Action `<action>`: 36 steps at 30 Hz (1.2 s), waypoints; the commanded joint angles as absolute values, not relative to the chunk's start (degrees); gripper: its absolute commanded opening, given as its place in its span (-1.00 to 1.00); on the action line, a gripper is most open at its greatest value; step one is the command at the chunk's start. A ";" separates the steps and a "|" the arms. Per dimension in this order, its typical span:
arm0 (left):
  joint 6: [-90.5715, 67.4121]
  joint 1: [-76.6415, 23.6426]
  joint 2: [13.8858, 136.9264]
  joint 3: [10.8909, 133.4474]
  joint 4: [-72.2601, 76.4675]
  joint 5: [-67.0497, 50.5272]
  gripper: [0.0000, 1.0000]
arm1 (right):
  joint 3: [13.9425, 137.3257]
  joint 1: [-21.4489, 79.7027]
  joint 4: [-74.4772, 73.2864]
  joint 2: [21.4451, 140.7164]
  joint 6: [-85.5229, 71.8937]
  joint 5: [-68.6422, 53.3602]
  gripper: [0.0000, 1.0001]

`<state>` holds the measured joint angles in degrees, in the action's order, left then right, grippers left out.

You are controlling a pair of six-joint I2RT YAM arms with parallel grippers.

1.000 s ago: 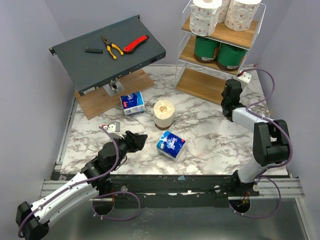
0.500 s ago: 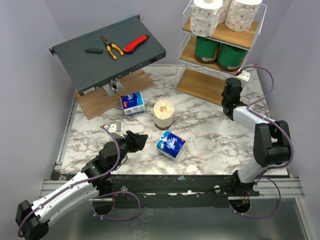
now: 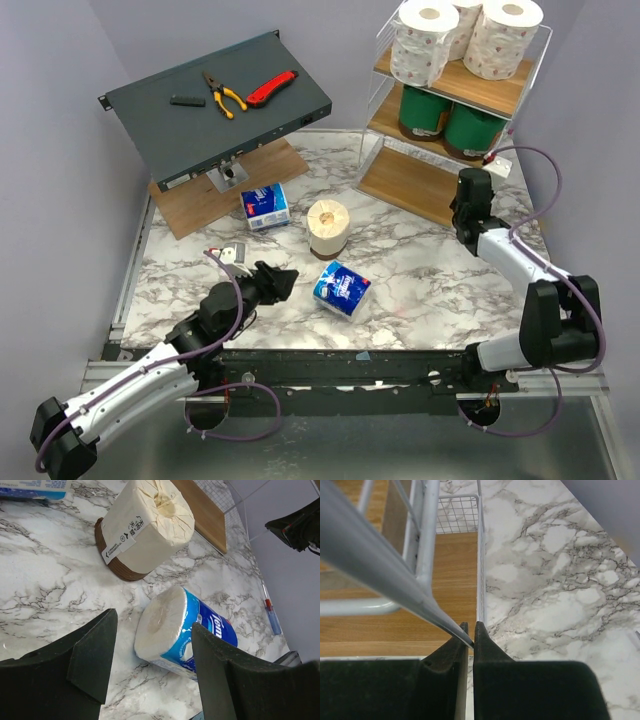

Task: Place and organize the paper towels onto the shelf
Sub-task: Adjust the shelf at the corner of the board.

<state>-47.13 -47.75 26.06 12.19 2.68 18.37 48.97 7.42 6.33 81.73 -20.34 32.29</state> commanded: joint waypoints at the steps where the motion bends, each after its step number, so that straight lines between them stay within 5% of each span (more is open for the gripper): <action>1: -47.22 -47.98 26.86 12.11 4.40 16.95 0.24 | 48.02 6.84 0.28 75.33 -24.08 32.53 -0.99; 21: -40.88 -47.90 43.98 24.33 20.77 16.34 0.27 | 34.38 8.00 -13.90 53.60 -32.55 23.61 -0.99; 26: -27.19 -47.73 53.31 30.31 34.87 10.73 0.42 | 31.68 7.95 -16.12 47.01 -34.27 21.38 -0.99; 36: -8.51 -43.31 70.13 49.97 37.72 -1.61 0.60 | 29.79 8.09 -17.88 41.40 -37.38 21.41 -0.85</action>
<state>-16.91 -45.89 66.19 45.08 31.11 6.17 30.55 7.90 -14.20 44.73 -24.67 28.18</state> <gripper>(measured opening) 0.782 0.063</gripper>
